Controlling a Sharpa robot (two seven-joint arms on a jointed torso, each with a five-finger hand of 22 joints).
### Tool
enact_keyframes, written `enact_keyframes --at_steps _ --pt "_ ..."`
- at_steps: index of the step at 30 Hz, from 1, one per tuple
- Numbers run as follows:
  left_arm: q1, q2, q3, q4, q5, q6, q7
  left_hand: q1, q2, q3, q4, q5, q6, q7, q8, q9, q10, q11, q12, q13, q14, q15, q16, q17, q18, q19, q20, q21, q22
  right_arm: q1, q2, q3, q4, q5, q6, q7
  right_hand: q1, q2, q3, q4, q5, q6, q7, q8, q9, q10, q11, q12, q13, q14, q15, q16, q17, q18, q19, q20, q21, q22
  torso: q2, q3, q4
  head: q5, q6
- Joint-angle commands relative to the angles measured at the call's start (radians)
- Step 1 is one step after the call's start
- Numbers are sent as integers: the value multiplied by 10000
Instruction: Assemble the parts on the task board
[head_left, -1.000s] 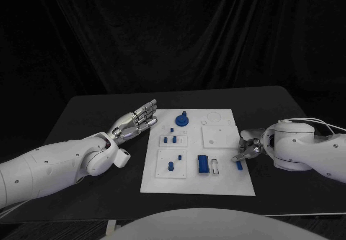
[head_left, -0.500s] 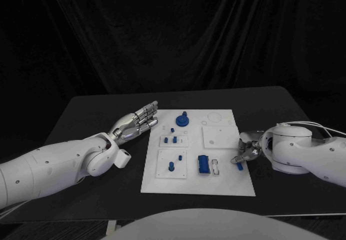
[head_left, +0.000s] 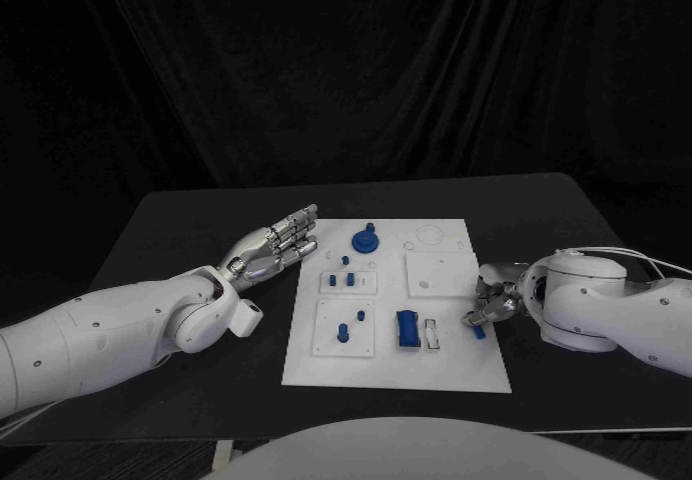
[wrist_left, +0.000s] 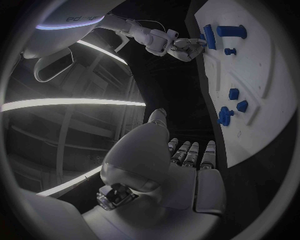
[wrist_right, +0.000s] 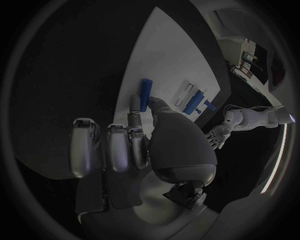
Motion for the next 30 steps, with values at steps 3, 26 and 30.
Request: enact_keyframes --at_steps 3,26,30 --pt "-34 29 10 12 17 122 904 144 10 56 -15 73 -10 123 32 9 14 77 64 11 -4 73 -37 -9 166 7 93 -34 -14 -101 -47 -52 30 856 -682 -172 182 -88 952 -988 684 -156 10 -158 19 1061 -39 54 2634 522 -9 -171 -24 100 373 -21 -139 2065 2 2 4 9 2" --pt "-70 63 10 -25 17 190 833 228 -5 117 -63 194 21 264 36 14 31 151 105 20 -4 128 -37 -9 166 7 118 -34 -14 -105 -181 -51 525 3863 -1780 -61 -272 -213 1507 -1504 1481 -205 58 -65 264 1061 6 54 2634 496 31 -319 -290 126 352 25 -277 2036 1 2 2 -30 2" --pt "-73 70 10 -31 17 202 822 237 -7 124 -69 206 24 272 37 14 32 158 105 20 -4 135 -37 -9 165 7 122 -34 -14 -105 -165 -51 629 4288 -1961 -32 -323 -210 1519 -1512 1419 -217 55 -60 279 1061 1 54 2634 499 27 -314 -281 124 357 22 -271 2039 2 0 -3 -29 2"
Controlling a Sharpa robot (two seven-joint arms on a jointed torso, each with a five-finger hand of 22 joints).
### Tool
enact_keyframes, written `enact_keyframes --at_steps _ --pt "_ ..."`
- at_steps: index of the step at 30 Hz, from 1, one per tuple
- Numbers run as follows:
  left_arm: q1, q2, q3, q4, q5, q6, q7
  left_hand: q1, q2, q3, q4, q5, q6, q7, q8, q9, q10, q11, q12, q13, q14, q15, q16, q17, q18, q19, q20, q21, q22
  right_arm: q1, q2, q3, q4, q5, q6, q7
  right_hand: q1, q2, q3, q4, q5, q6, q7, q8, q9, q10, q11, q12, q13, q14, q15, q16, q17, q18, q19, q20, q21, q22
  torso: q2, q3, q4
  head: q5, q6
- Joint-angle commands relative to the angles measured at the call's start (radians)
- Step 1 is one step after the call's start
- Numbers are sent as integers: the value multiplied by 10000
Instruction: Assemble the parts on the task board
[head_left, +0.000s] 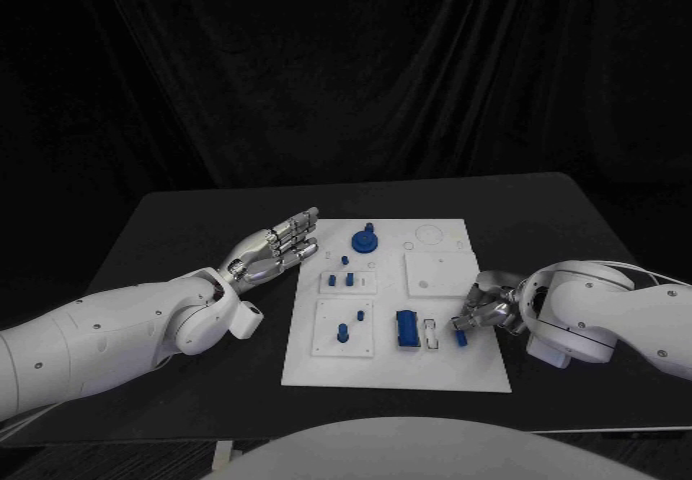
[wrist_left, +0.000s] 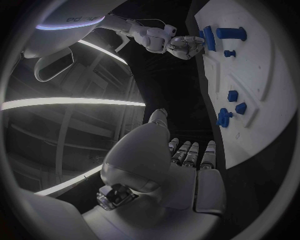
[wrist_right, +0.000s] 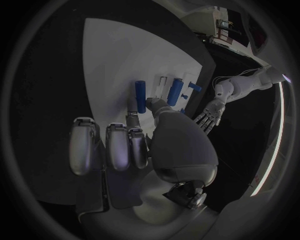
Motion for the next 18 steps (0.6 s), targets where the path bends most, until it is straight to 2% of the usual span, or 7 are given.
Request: enact_keyframes --at_steps 1,10,18 --pt "-19 27 10 6 23 128 817 73 -6 70 -15 44 -10 94 37 16 9 65 65 12 -5 65 -37 -17 166 7 52 -34 -17 -25 9 1 111 1059 -536 -34 -34 15 1132 -1127 -44 37 -45 33 17 1080 -52 54 2634 531 -12 -41 -5 125 356 21 -57 2034 2 0 -4 -6 2" --pt "-23 29 10 6 23 162 793 81 -8 75 -21 54 -12 98 36 16 9 71 63 11 -5 70 -37 -17 166 7 56 -34 -17 -25 27 0 197 1379 -896 -8 -127 30 1144 -1112 -85 12 -46 32 32 1080 -54 54 2634 537 -15 -33 8 120 367 17 -38 2042 2 3 -4 38 2" --pt "-25 20 10 15 23 188 768 93 -10 85 -30 66 -5 105 37 17 9 79 63 11 -5 79 -37 -17 166 7 63 -34 -17 -36 202 -1 103 1795 -1097 -3 -306 57 1159 -1067 -176 -65 -38 5 44 1080 -48 54 2634 538 -11 -39 -10 114 379 17 -20 2051 0 1 10 14 2"
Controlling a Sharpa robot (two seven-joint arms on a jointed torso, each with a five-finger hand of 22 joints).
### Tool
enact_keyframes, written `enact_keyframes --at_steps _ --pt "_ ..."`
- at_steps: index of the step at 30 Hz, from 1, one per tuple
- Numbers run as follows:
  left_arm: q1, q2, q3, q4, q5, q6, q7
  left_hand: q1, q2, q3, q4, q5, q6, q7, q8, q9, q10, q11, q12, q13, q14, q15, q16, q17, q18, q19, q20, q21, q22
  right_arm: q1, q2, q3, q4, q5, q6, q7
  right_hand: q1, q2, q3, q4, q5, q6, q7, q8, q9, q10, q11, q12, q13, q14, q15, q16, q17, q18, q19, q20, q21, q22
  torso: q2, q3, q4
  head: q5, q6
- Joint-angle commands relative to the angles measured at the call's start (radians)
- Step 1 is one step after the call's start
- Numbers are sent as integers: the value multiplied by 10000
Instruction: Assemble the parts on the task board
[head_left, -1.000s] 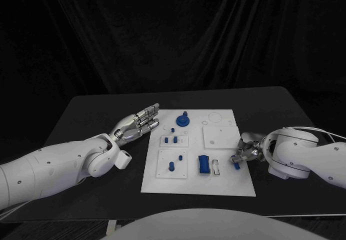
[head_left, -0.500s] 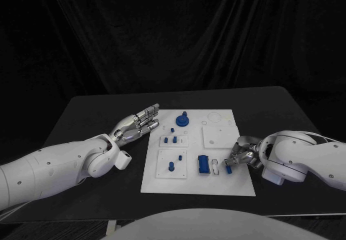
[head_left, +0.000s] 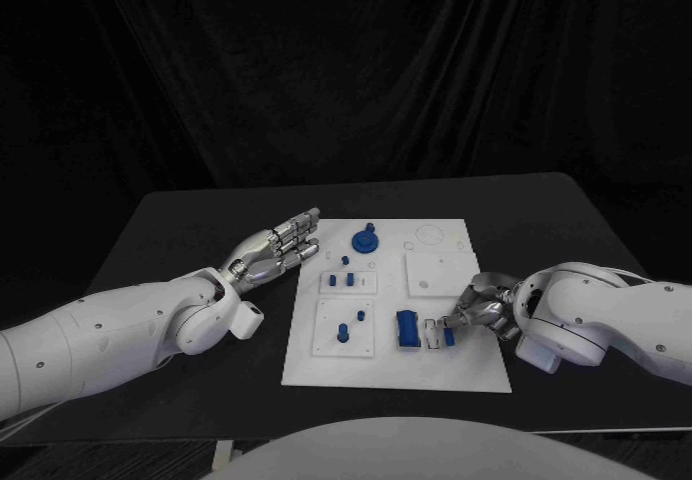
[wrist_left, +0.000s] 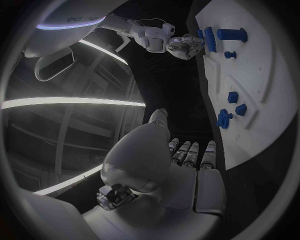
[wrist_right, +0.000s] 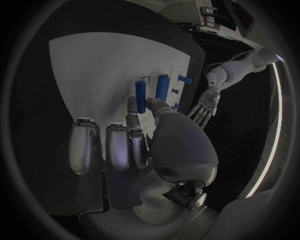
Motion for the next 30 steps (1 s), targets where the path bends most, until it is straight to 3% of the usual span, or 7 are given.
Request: enact_keyframes --at_steps 1,20,22,27,28,30 --pt "-17 12 10 23 25 122 764 84 -1 57 -2 65 30 69 38 18 9 80 63 12 -4 79 -37 -8 166 7 63 -34 -9 -38 60 1 -45 476 -368 -20 -134 23 984 -887 -76 -73 -39 5 19 1081 -49 53 2635 538 -15 -40 -13 114 382 17 -16 2055 -1 1 13 -4 2" --pt "-20 3 10 26 25 189 688 117 -3 83 -31 92 30 91 37 18 8 99 61 11 -4 101 -37 -8 166 7 82 -34 -9 -213 332 0 -252 732 -210 -46 -353 89 1039 -898 -727 -156 -45 -7 66 1081 -50 53 2635 525 -15 -74 -88 126 367 19 -76 2042 -4 2 5 16 2" --pt "-21 3 10 20 25 196 677 118 -3 83 -31 92 30 91 37 18 8 99 61 11 -4 101 -37 -8 165 7 82 -34 -9 -256 340 0 -266 730 -200 -50 -402 111 1042 -914 -1057 -173 -43 -9 81 1081 -46 53 2635 521 -11 -85 -107 130 360 22 -101 2036 -3 1 6 10 2" --pt "-21 15 10 14 25 212 665 140 -6 99 -52 115 34 99 38 18 8 108 61 11 -4 112 -37 -8 165 7 92 -34 -9 -299 362 0 -283 727 -208 -52 -451 125 1034 -910 -1265 -183 -40 -13 87 1081 -44 53 2635 521 -8 -89 -116 133 356 24 -118 2032 -2 2 5 4 2" --pt "-22 19 10 12 25 217 660 140 -6 99 -52 115 34 99 38 18 8 108 61 11 -4 112 -37 -8 165 7 92 -34 -9 -306 370 0 -287 726 -215 -52 -522 139 1000 -880 -1662 -194 -40 -20 90 1081 -42 53 2635 518 -3 -97 -131 135 353 28 -132 2029 -3 1 3 6 2" --pt "-22 23 10 9 25 222 654 148 -7 105 -60 123 36 102 38 19 9 111 63 11 -4 114 -37 -8 165 7 95 -34 -9 -313 381 0 -294 726 -230 -47 -560 156 985 -861 -1825 -195 -38 -23 91 1081 -39 53 2635 519 -4 -99 -136 134 357 29 -127 2031 -4 1 1 0 2"
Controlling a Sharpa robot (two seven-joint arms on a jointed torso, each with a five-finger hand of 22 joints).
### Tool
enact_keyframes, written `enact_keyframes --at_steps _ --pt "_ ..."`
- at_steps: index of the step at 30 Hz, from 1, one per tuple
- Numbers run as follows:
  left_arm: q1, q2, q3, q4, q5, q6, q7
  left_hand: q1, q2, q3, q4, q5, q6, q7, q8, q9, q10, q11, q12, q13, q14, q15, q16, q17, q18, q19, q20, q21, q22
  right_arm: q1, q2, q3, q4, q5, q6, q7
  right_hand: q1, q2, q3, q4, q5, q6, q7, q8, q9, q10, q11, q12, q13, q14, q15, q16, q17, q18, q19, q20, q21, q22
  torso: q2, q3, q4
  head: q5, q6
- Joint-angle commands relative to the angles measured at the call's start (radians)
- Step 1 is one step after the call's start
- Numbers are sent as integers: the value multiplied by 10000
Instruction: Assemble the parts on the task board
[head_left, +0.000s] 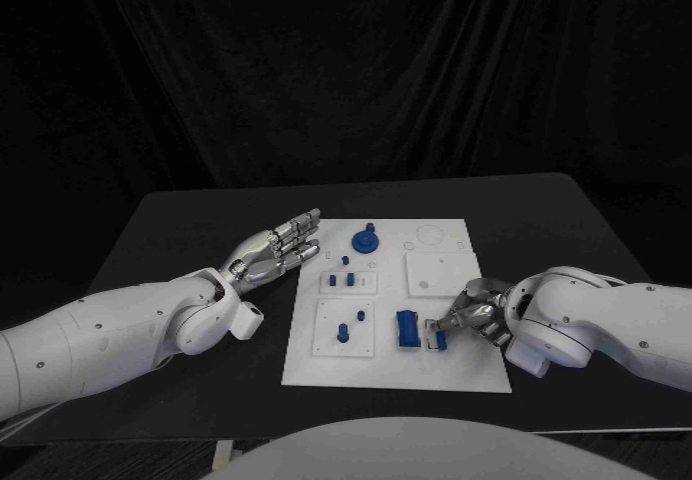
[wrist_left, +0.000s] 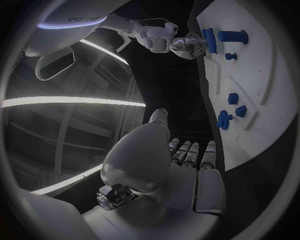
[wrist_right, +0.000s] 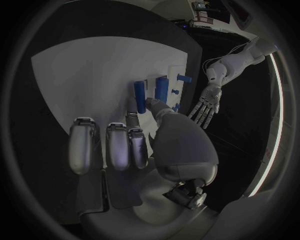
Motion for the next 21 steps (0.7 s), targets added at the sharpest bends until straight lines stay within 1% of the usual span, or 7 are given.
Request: enact_keyframes --at_steps 1,5,8,16,21 --pt "-17 26 10 10 26 123 649 108 34 49 -4 50 0 66 39 11 -26 77 63 12 -3 42 -37 -15 164 8 95 -34 -12 -72 45 -21 0 56 -42 -47 -118 53 165 -134 -179 -54 -7 -23 -18 1059 -14 54 2635 517 -36 -64 -20 132 359 30 -29 2035 0 0 -5 -7 2" --pt "-18 24 10 11 26 133 635 117 33 55 -12 59 0 69 39 11 -26 81 63 12 -3 45 -37 -15 164 8 97 -34 -12 -81 62 -21 -18 51 -94 -29 -281 89 114 -19 -295 -48 -7 -26 -18 1059 -14 54 2635 513 -31 -75 -44 138 351 33 -59 2028 4 1 -8 14 2" --pt "-18 21 10 12 26 142 624 132 34 67 -28 76 2 77 39 11 -26 86 63 12 -3 50 -37 -15 164 8 101 -34 -12 -85 59 -21 -5 49 -139 -11 -317 102 106 10 -303 -43 -8 -24 -17 1059 -13 54 2635 512 -31 -78 -48 144 342 34 -84 2020 4 -1 -11 34 2" --pt "-20 25 10 -8 26 173 578 158 35 89 -56 104 8 91 40 12 -27 94 59 11 -3 57 -37 -15 163 8 108 -34 -12 -91 37 -21 131 46 -308 54 -315 137 120 20 -295 -5 -32 -2 -6 1059 -26 54 2635 516 -36 -69 -31 149 335 33 -106 2013 9 3 0 20 2" --pt "-22 24 10 -16 26 181 550 158 35 89 -56 104 8 91 40 12 -27 94 59 11 -3 57 -37 -15 163 8 108 -34 -12 -92 47 -21 126 46 -373 66 -345 132 106 39 -308 13 -33 11 1 1059 -32 54 2635 515 -41 -72 -36 152 331 31 -117 2010 1 0 0 14 2"
